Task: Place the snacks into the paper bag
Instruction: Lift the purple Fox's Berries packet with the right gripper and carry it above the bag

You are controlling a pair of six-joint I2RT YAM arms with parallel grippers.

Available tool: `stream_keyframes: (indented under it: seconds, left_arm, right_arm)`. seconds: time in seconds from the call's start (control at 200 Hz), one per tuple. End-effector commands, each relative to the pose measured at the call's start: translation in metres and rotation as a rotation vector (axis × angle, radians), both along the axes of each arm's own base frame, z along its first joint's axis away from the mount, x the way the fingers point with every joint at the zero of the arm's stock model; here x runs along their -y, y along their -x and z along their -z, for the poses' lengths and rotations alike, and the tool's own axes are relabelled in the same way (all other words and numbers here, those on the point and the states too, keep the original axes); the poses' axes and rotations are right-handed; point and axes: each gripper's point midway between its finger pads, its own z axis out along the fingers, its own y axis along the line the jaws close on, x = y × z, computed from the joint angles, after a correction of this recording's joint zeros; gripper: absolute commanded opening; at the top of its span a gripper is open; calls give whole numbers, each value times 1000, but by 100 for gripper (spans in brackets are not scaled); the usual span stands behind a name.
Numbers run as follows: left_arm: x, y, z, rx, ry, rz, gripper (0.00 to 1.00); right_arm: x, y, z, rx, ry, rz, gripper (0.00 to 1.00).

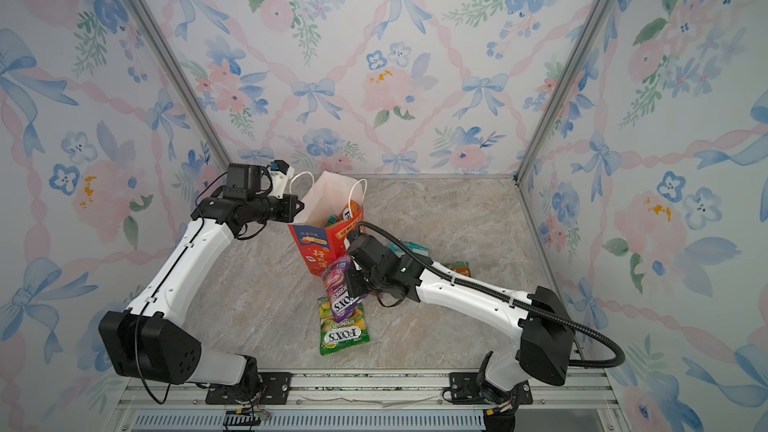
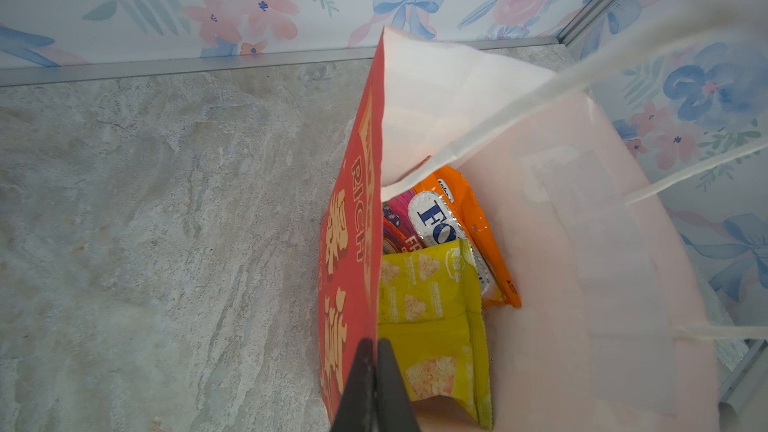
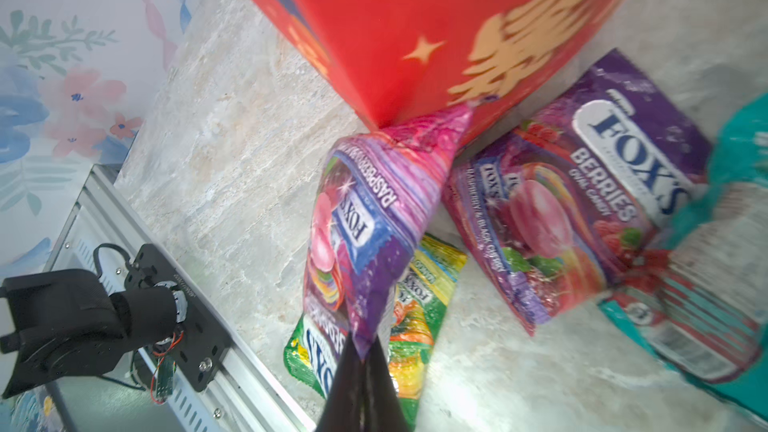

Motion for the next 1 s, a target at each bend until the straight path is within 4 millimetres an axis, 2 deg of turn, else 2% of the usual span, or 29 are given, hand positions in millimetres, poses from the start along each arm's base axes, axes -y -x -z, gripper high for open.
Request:
stream_keyframes:
  seconds: [0.0, 0.26, 0.445, 0.695, 0.99]
  left_arm:
    - [-1, 6, 9, -47, 5, -5, 0]
    - [-1, 7, 7, -43, 8, -5, 0]
    - [-1, 6, 6, -41, 8, -6, 0]
    - [-1, 7, 8, -47, 8, -6, 0]
    - [-1, 6, 9, -49, 9, -8, 0]
  right_arm:
    - [32, -13, -14, 34, 14, 100, 0]
    - [92, -36, -42, 83, 24, 239, 0]
    - [121, -54, -72, 139, -5, 310, 0]
    - [132, -76, -129, 264, -64, 348, 0]
    - [123, -94, -206, 425, -120, 304, 0]
